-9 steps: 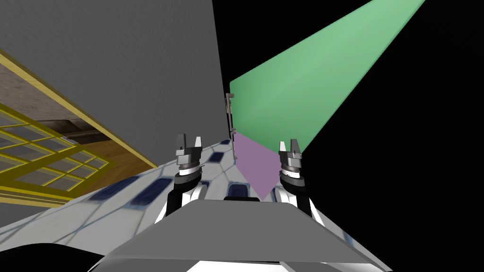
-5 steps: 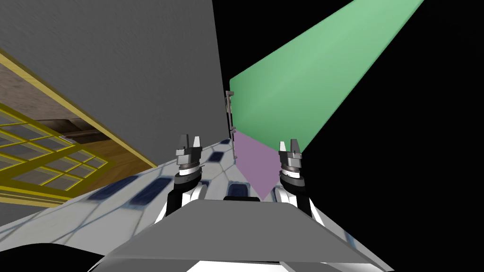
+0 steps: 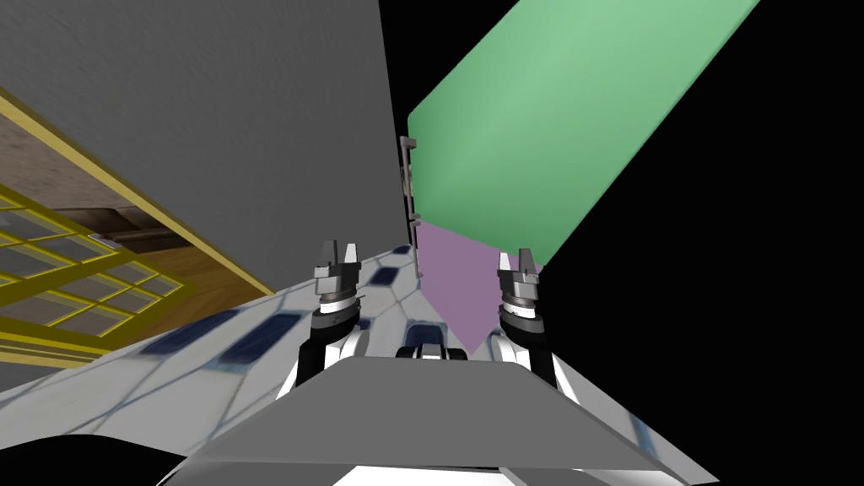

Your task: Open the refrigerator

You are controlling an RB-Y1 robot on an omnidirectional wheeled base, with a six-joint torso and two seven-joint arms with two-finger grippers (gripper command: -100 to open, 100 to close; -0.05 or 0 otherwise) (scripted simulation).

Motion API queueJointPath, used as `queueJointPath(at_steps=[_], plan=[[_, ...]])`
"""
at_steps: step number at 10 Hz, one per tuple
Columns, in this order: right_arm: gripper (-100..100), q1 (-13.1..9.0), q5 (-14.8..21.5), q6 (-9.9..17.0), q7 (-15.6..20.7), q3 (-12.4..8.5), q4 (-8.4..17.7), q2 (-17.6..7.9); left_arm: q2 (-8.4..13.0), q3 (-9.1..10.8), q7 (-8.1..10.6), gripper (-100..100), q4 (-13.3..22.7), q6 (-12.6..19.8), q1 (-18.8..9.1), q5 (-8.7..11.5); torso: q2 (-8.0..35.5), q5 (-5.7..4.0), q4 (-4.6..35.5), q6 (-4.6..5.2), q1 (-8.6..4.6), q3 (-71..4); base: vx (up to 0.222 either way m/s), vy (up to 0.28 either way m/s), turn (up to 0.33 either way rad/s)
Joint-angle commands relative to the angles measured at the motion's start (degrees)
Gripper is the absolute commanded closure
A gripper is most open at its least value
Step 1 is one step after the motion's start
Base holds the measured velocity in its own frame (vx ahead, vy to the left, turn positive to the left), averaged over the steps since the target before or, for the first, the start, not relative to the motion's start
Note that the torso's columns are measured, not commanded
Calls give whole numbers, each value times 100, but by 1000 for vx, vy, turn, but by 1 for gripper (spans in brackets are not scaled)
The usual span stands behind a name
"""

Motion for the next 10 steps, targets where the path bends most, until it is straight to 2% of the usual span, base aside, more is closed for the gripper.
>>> queueJointPath(at_steps=[1, 2, 4, 5, 10], plan=[[-100, -5, 78, 5, 23, -46, 14, -267, 0, 0, 0, 0, 0, 0, 0, 0, 423, 0, 423, 0, 0, -846, 13, 13, 17], [-100, -9, 157, 9, 46, -92, 28, -428, 0, 0, 0, 0, 2, 0, 0, 0, 614, 1, 611, 0, 3, -1242, 18, 30, 25], [-100, -21, 388, 23, 112, -227, 64, -787, 0, 0, 0, 0, 3, 1, 1, 0, 677, 3, 682, 0, 9, -1382, 34, 51, 32], [-100, -21, 388, 23, 112, -227, 64, -841, -1, -1, 0, 0, 3, 0, 1, 0, 681, 3, 687, 0, 9, -1387, 26, 41, 6], [-100, -57, 1248, 76, 379, -763, 170, -1717, -1, -1, 0, 0, 3, 0, 1, 0, 683, 4, 689, 0, 12, -1389, 42, 74, 31]])
